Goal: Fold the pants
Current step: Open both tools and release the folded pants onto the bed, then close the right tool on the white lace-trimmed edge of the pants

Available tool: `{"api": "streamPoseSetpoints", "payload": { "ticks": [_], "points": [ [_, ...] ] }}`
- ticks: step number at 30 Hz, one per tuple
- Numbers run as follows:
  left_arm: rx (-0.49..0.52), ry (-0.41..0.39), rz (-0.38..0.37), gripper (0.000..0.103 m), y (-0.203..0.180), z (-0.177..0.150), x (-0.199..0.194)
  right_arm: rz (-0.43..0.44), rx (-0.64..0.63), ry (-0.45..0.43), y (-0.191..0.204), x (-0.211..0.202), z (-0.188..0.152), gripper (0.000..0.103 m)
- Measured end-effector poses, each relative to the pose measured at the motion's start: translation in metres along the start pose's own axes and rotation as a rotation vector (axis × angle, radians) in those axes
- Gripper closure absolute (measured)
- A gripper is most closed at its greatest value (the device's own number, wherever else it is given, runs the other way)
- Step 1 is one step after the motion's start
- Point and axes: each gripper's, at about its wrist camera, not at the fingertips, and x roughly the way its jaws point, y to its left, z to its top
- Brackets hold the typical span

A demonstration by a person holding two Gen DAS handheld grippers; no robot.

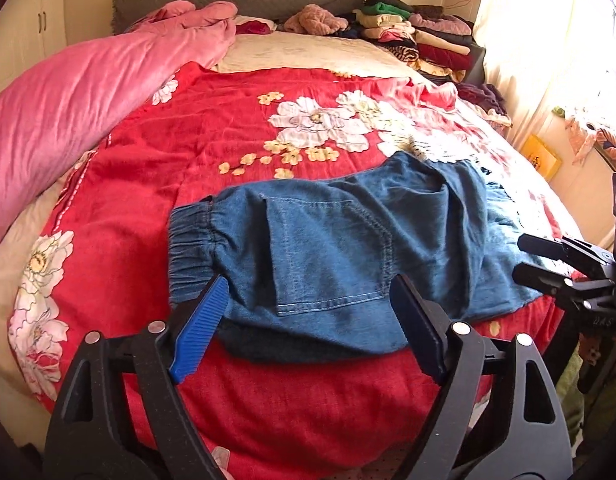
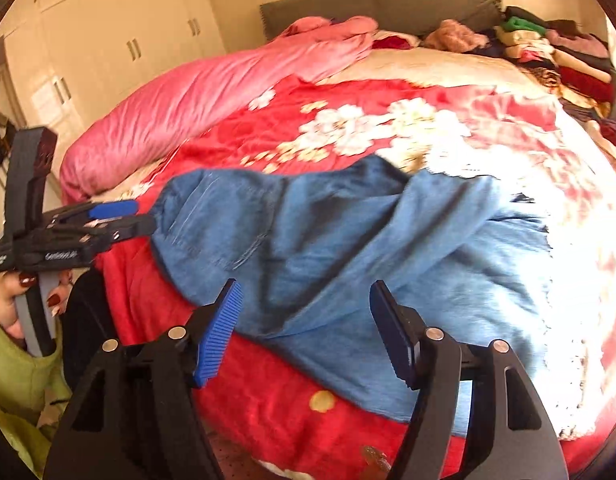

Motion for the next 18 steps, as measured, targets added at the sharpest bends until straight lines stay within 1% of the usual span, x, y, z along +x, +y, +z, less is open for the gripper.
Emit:
{"api": "streamPoseSetpoints", "payload": {
  "ticks": [7, 11, 18],
  "points": [
    [0.028, 0.001, -0.049, 0.023, -0.023, 0.007, 0.004, -0.068, 0.065, -0.042, -0.029, -0.016, 0.002, 0.038],
    [0.051, 0.03, -0.099, 0.022, -0.041, 0.009, 0.014, -0.104, 0.113, -0.051, -0.047, -0.021, 0.004, 0.038],
    [0.104, 0.106, -0.207, 0.021, -0.083, 0.008, 0.046, -0.162, 0.173, -0.063, -0.076, -0.027, 0.01, 0.038]
  ]
}}
